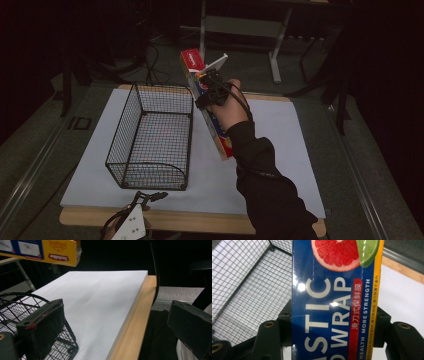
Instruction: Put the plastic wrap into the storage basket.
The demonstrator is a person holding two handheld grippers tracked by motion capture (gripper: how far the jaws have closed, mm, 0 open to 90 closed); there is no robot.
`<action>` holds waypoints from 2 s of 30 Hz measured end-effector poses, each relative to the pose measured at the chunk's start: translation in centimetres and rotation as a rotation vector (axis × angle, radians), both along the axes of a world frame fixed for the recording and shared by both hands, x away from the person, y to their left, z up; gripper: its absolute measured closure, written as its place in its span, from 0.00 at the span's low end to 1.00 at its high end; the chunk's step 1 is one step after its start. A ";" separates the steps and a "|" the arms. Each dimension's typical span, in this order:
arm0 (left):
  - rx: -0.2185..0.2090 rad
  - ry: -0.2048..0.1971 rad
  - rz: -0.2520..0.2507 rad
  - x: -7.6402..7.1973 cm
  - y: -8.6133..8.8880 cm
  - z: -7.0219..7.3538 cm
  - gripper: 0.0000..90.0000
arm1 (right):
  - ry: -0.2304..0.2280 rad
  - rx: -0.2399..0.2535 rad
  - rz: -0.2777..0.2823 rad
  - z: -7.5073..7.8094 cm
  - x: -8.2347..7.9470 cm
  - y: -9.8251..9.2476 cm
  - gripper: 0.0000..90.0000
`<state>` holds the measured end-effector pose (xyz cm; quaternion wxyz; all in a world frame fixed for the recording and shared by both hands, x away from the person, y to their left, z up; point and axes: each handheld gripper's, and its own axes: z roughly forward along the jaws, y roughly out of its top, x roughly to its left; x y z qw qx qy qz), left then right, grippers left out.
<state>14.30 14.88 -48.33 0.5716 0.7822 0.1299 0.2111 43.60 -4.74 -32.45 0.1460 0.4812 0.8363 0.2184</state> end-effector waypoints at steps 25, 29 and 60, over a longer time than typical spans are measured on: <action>-0.014 -0.002 -0.010 -0.3 0.2 0.1 0.02 | -0.085 0.092 0.136 1.3 -1.4 9.0 0.44; -0.016 -0.002 -0.012 -0.3 0.3 0.1 0.02 | -0.101 0.105 0.147 1.0 -1.6 10.4 0.44; -0.008 0.003 -0.026 -0.5 0.3 0.1 0.02 | -0.054 0.126 0.176 -7.8 -2.6 14.7 0.44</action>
